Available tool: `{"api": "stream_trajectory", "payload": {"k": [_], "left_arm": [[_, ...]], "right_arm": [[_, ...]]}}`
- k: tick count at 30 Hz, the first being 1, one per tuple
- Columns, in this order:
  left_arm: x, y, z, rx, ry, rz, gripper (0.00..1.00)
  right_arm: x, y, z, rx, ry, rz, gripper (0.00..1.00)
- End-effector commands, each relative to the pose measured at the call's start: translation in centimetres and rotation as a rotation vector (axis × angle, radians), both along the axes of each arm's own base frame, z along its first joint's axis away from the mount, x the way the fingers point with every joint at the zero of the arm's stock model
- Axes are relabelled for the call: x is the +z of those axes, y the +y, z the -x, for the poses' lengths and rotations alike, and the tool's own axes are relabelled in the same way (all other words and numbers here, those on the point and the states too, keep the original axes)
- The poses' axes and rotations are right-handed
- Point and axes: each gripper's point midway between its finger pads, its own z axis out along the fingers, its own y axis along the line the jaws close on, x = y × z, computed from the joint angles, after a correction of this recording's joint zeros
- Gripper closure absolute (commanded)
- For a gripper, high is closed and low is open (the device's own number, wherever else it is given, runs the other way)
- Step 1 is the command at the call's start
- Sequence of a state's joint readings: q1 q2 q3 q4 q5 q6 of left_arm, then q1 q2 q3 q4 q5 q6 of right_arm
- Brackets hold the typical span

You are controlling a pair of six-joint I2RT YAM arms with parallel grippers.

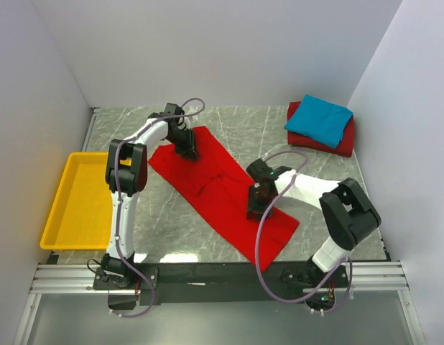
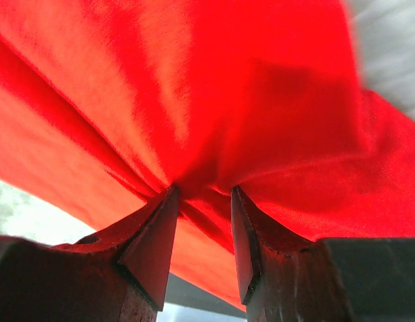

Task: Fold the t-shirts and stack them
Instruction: Fold the tshirt

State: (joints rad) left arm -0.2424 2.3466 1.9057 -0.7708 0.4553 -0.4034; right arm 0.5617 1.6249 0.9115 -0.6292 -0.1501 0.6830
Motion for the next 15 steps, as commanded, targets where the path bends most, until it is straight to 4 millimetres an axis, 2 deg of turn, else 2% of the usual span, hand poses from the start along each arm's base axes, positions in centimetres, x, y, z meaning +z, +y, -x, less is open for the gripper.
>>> {"api": "stream_trajectory", "payload": {"k": [1,3,4,5,9,10,11,12,15], "left_arm": [[-0.3,0.5,-2.4,-0.041,-0.099,-0.034,0.67],[1.6,-0.1,-3.4,-0.044,-0.143,-0.010,0.67],[2.4,-0.3,-3.6,-0.045,-0.153,0.005,0.66],[4.1,-0.7,-4.3,-0.042,-0.189,0.021,0.66],[8.8,-1.3,-5.3,-0.037,-0.267,0.069,0.63],[9.7,-1.6,-5.3,-0.039,-0.280,0.081,0.63],[11.2,-1.5,-5.2,-0.028,-0.301,0.093,0.63],[11.9,-1.5,-5.0,-0.023,-0.308,0.097,0.61],[12.8,-1.3,-3.4,0.005,-0.294,0.117,0.61]], "right_arm": [[0.5,2.1,1.8,-0.029,0.037,0.009,0.55],[1.0,3.0,2.4,-0.003,0.029,0.017,0.55],[1.7,3.3,1.7,-0.006,0.001,0.020,0.55],[2.1,3.1,1.9,-0.002,0.002,0.039,0.55],[4.2,2.6,0.6,-0.003,-0.067,0.081,0.55],[5.3,2.7,0.1,-0.001,-0.098,0.070,0.55],[5.7,2.4,-0.2,-0.002,-0.120,0.082,0.55],[6.0,2.4,-0.3,0.004,-0.133,0.076,0.55],[6.5,2.5,-0.6,0.036,-0.188,0.042,0.55]]}}
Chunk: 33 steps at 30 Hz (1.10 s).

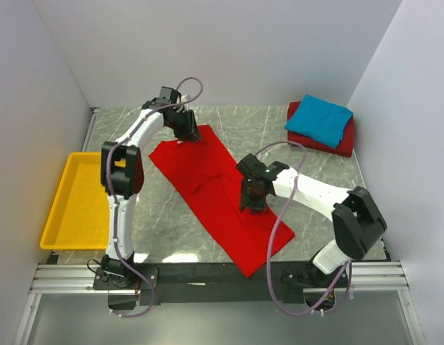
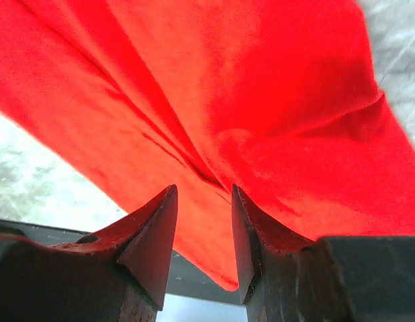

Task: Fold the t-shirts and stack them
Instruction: Fold the tshirt

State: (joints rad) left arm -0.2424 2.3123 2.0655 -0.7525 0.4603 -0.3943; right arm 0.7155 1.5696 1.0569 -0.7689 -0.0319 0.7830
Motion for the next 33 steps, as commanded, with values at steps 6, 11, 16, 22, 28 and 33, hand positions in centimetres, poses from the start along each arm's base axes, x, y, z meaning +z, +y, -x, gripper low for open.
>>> {"api": "stream_trajectory", "payload": {"k": [6,11,16,22,28,33], "left_arm": [[3.0,0.3,7.1,0.041,0.054,0.108,0.62],[-0.2,1.4,10.2,0.068,0.118,0.079,0.62],[-3.1,1.8,11.1,0.084,0.179,0.064,0.64],[-6.2,2.2,10.4,0.080,0.212,0.015,0.65],[-7.9,1.9,7.8,0.051,0.186,-0.014,0.66],[-8.5,1.7,5.6,0.036,0.163,-0.025,0.66]], "right_arm": [[-0.8,-0.4,1.0,0.069,-0.097,-0.095,0.55],[-2.7,-1.0,2.9,0.075,-0.079,-0.111,0.55],[-3.7,-1.1,3.8,0.093,-0.059,-0.096,0.55],[-4.8,0.0,4.8,0.114,-0.012,-0.107,0.55],[-5.4,2.7,5.4,0.137,0.045,-0.147,0.55],[-5.6,5.2,5.1,0.182,0.073,-0.134,0.55]]}}
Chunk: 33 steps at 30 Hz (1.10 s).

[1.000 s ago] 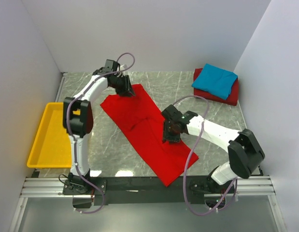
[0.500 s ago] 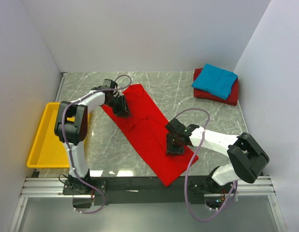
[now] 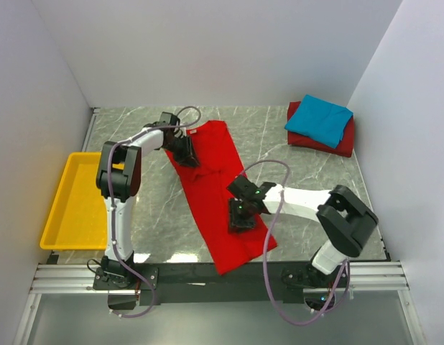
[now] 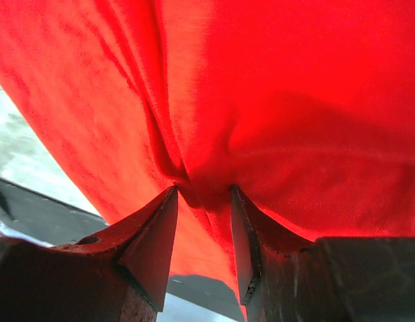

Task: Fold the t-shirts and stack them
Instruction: Fold the tshirt

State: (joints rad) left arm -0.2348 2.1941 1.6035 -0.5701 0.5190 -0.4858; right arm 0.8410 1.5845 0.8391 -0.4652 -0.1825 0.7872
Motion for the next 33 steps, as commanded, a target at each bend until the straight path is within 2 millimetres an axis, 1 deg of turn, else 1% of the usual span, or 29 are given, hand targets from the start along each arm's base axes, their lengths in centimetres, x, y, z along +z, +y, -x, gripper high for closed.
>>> {"api": "stream_trajectory", "payload": {"k": [1,3,5,6,7,10,13,16,19,22,23,25,26,27,28,29,30,31,32,33], "left_arm": [[-1.8,0.6,-2.6,-0.030,-0.068,-0.063,0.66],[-1.9,0.4,-3.4,-0.043,-0.083,-0.056,0.66],[-2.4,0.1,-4.4,-0.062,-0.099,-0.048,0.67],[-3.5,0.0,-4.6,-0.070,-0.087,-0.046,0.66],[-3.0,-0.4,-5.4,-0.085,-0.113,-0.032,0.67],[-3.5,-1.1,-6.8,-0.108,-0.133,-0.004,0.66],[-3.6,-1.7,-8.1,-0.114,-0.160,0.024,0.67],[-3.4,-2.2,-9.1,-0.114,-0.179,0.042,0.67],[-2.9,-2.8,-9.5,-0.118,-0.199,0.080,0.67],[-1.4,-3.6,-9.5,-0.131,-0.229,0.126,0.65],[-0.9,-3.8,-9.5,-0.135,-0.238,0.131,0.62],[1.2,-4.6,-9.4,-0.145,-0.270,0.153,0.60],[2.1,-4.7,-9.5,-0.145,-0.287,0.161,0.58],[4.0,-5.0,-9.4,-0.149,-0.317,0.176,0.57],[5.2,-5.3,-9.4,-0.145,-0.333,0.190,0.55],[6.4,-5.4,-9.4,-0.145,-0.350,0.199,0.52],[8.7,-5.5,-9.2,-0.148,-0.386,0.209,0.51],[9.8,-5.5,-9.1,-0.144,-0.401,0.211,0.50],[11.0,-5.4,-8.9,-0.141,-0.416,0.213,0.50],[13.1,-5.2,-8.3,-0.140,-0.449,0.215,0.49]], "right_arm": [[-1.2,1.6,0.0,0.020,0.024,0.025,0.55],[-1.5,2.1,-0.3,0.014,0.036,0.044,0.55],[-1.6,2.3,-0.6,0.002,0.043,0.056,0.55],[-1.8,2.6,-0.8,-0.009,0.047,0.061,0.55],[-1.9,2.7,-1.0,-0.018,0.048,0.061,0.55],[-2.2,3.5,-1.4,-0.020,0.059,0.060,0.55],[-2.2,3.8,-1.7,-0.011,0.065,0.070,0.55],[-2.3,3.8,-1.9,-0.010,0.067,0.083,0.55],[-2.1,3.9,-2.1,-0.008,0.056,0.083,0.55],[-1.1,4.3,-2.5,0.008,0.026,0.055,0.54],[-0.2,4.9,-2.9,0.016,-0.002,0.018,0.54],[0.8,5.5,-3.4,0.026,-0.039,-0.021,0.54],[1.9,5.7,-3.6,0.028,-0.063,-0.048,0.53],[2.5,5.8,-3.7,0.028,-0.077,-0.059,0.53],[3.0,5.7,-3.9,0.026,-0.094,-0.065,0.53],[4.1,5.7,-4.0,0.025,-0.119,-0.082,0.53],[4.6,5.6,-3.9,0.026,-0.129,-0.088,0.53],[4.9,5.2,-3.8,0.019,-0.136,-0.082,0.53],[5.7,4.9,-3.6,0.015,-0.150,-0.093,0.52],[5.9,4.5,-3.4,0.009,-0.153,-0.092,0.53]]}}
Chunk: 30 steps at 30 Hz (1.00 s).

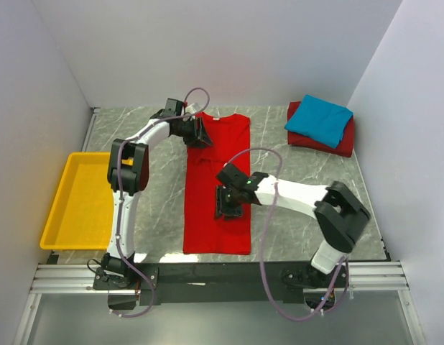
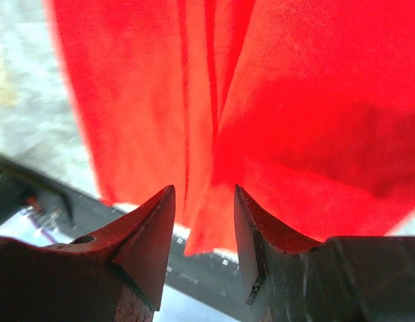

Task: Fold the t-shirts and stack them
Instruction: Fold the tshirt

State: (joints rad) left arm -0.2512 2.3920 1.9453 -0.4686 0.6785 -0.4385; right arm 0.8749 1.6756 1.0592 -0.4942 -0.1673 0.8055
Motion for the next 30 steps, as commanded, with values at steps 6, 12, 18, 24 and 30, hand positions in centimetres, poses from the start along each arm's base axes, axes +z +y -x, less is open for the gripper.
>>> {"api": "stream_trajectory", "payload": {"k": [6,12,18,24,30], "left_arm": [[13.3,2.6,5.1,0.059,-0.221,-0.039,0.48],[9.1,6.3,14.7,0.109,-0.091,-0.136,0.49],[5.9,8.0,22.5,0.122,0.001,-0.138,0.49],[4.5,9.2,27.3,0.163,0.071,-0.137,0.49],[4.4,9.5,29.4,0.164,0.094,-0.157,0.49]], "right_arm": [[2.0,-5.4,2.6,-0.080,-0.047,0.068,0.52],[0.6,-8.8,6.8,-0.133,0.004,0.096,0.52],[-0.1,-9.3,8.9,-0.184,0.043,0.057,0.52],[-0.6,-8.8,9.5,-0.189,0.050,0.062,0.52],[-1.2,-8.0,9.8,-0.202,0.066,0.037,0.52]]}}
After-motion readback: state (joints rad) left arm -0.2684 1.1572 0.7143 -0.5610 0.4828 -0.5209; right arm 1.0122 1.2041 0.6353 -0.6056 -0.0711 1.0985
